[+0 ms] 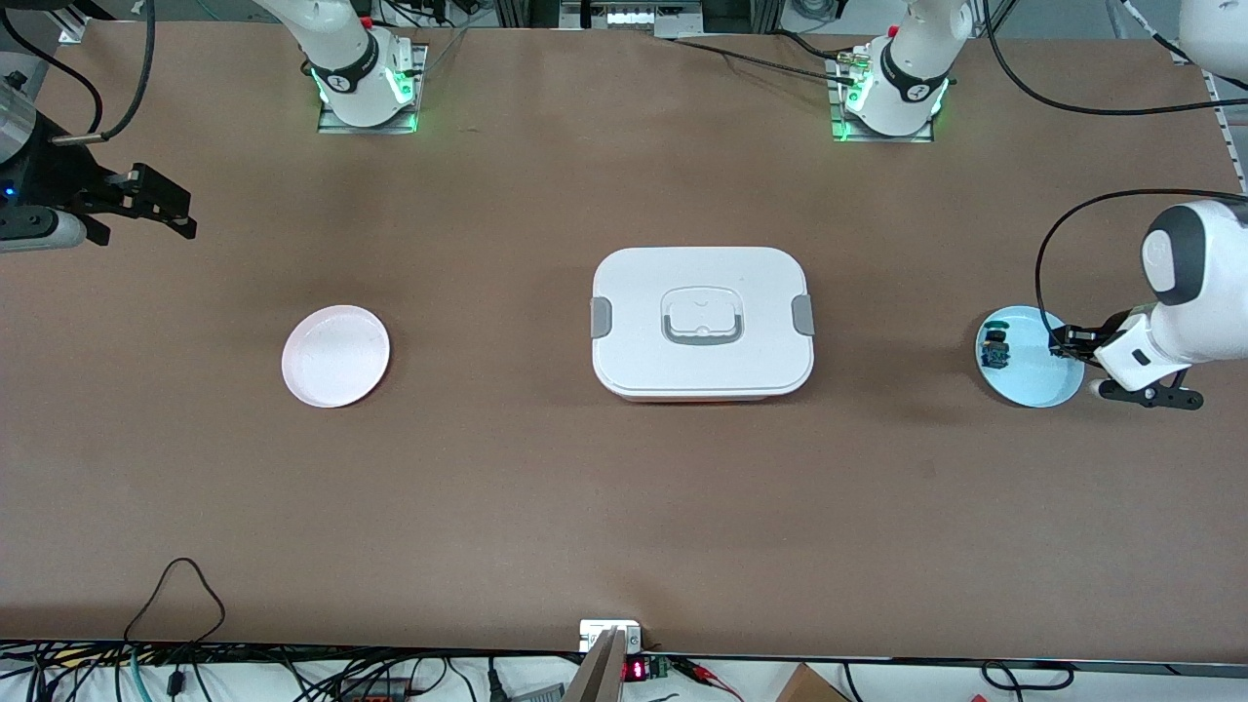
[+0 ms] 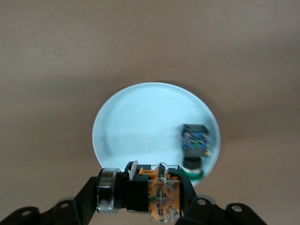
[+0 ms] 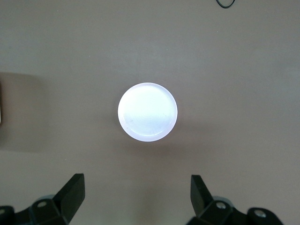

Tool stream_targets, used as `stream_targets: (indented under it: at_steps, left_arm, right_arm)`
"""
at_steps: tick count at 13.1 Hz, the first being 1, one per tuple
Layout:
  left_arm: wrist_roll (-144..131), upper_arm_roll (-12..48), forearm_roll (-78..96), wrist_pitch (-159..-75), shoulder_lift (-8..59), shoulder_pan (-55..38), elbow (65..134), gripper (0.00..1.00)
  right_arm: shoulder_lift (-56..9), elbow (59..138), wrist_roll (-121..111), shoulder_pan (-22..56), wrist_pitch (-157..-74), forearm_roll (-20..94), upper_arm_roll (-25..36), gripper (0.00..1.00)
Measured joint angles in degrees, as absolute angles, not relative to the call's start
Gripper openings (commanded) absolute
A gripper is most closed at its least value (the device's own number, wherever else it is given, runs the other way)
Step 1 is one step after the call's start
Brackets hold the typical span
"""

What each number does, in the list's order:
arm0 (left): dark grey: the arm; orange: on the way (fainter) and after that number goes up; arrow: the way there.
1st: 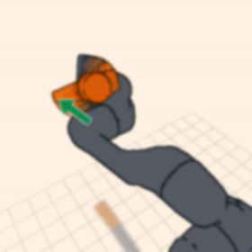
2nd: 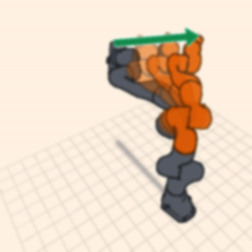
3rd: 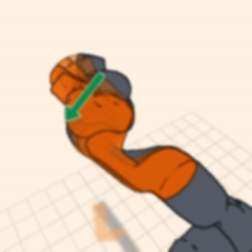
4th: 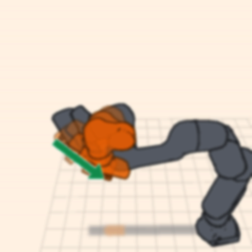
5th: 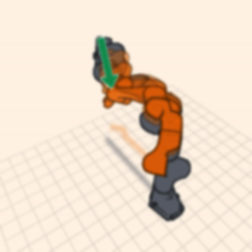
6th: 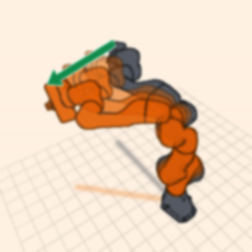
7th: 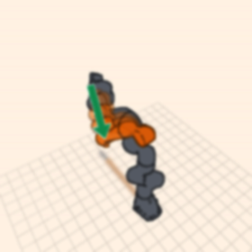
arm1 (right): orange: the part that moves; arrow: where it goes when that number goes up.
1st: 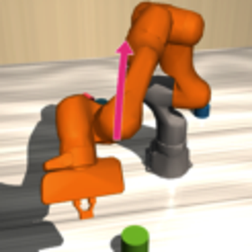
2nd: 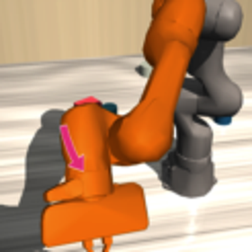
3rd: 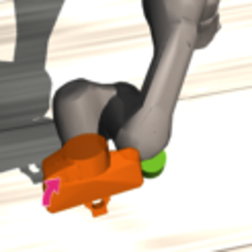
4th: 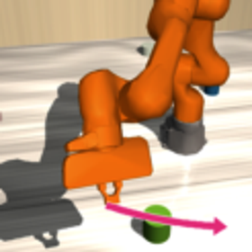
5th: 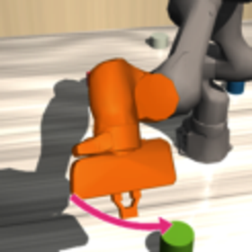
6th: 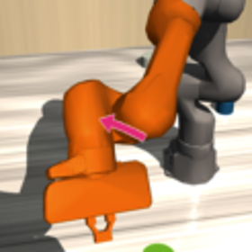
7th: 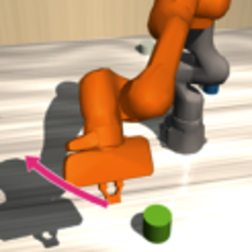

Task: Transfer orange switch to right arm and place
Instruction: 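Lift the orange switch with the left gripper and carry it toward the box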

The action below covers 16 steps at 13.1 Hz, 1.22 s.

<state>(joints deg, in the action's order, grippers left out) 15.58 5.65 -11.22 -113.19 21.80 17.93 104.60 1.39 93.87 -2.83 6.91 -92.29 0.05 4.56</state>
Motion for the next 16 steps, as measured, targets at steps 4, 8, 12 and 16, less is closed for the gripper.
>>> stream_targets:
  at_steps: [4,8,12,16]
  left_arm:
    - [15.9,12.5,-2.5,-108.0,21.6,17.9,100.9,0.26]
    - [27.8,18.1,14.0,-108.2,22.4,17.4,100.9,0.26]
    - [52.9,18.3,34.9,-110.5,27.3,17.2,101.1,0.22]
    - [80.2,20.8,54.6,-111.6,32.9,16.7,98.9,0.18]
  right_arm:
    - [1.4,93.8,-2.8,6.9,-91.8,0.0,4.5,1.00]
    - [1.4,93.8,-2.8,6.9,-91.4,0.0,4.5,1.00]
    - [1.4,93.8,-2.8,7.0,-90.7,0.0,4.5,1.00]
    - [1.3,93.8,-2.8,7.0,-89.9,3.5,4.4,1.00]
